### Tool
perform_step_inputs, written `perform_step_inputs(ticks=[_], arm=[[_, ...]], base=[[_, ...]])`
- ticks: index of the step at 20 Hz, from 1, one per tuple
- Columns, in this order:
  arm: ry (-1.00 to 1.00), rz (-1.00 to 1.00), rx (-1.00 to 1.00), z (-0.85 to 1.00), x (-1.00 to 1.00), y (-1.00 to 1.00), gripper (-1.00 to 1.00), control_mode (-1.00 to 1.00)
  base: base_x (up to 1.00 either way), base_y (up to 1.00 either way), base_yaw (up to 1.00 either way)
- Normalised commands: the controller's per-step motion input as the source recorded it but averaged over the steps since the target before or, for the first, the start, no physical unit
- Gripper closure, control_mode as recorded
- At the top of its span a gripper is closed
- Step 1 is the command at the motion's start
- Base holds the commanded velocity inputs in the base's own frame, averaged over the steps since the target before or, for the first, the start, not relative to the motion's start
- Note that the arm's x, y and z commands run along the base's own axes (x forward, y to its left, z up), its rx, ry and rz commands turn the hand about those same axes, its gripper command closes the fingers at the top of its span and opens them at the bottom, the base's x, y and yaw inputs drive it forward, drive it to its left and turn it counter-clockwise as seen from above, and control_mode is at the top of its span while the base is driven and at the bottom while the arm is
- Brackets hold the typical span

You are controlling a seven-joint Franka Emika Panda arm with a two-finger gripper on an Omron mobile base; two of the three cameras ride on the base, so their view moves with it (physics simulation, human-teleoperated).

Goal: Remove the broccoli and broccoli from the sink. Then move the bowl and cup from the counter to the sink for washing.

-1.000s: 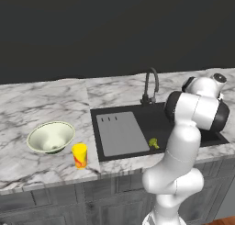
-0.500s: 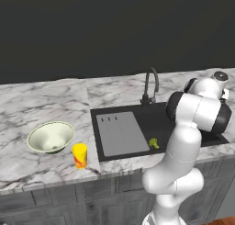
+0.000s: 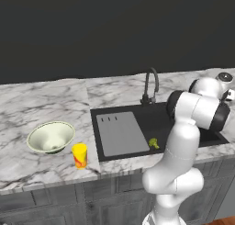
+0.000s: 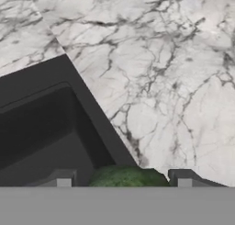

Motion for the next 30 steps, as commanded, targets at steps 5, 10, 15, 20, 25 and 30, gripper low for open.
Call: perform_step_inputs(ticks=[5,10,15,20,25,30], arm=[[0.13,0.00,0.00,0.01,-0.09,-0.31,1.00,-1.00],[0.07,0.00,0.00,0.00,-0.12,-0.33,1.00,-1.00],[0.01,0.00,0.00,0.00,-0.14,-0.31,1.00,-1.00],[0.00,0.01,0.00,0.00,-0.18,-0.31,1.00,-1.00],[0.00,0.01,0.00,0.00,-0.19,-0.30,1.00,-1.00],[0.00,0.00,0.00,-0.03,-0.17,-0.30,1.00,-1.00]], base=[[0.00,0.00,0.00],[0.00,0.00,0.00],[0.00,0.00,0.00],[0.00,0.00,0.00],[0.00,0.00,0.00],[0.00,0.00,0.00]])
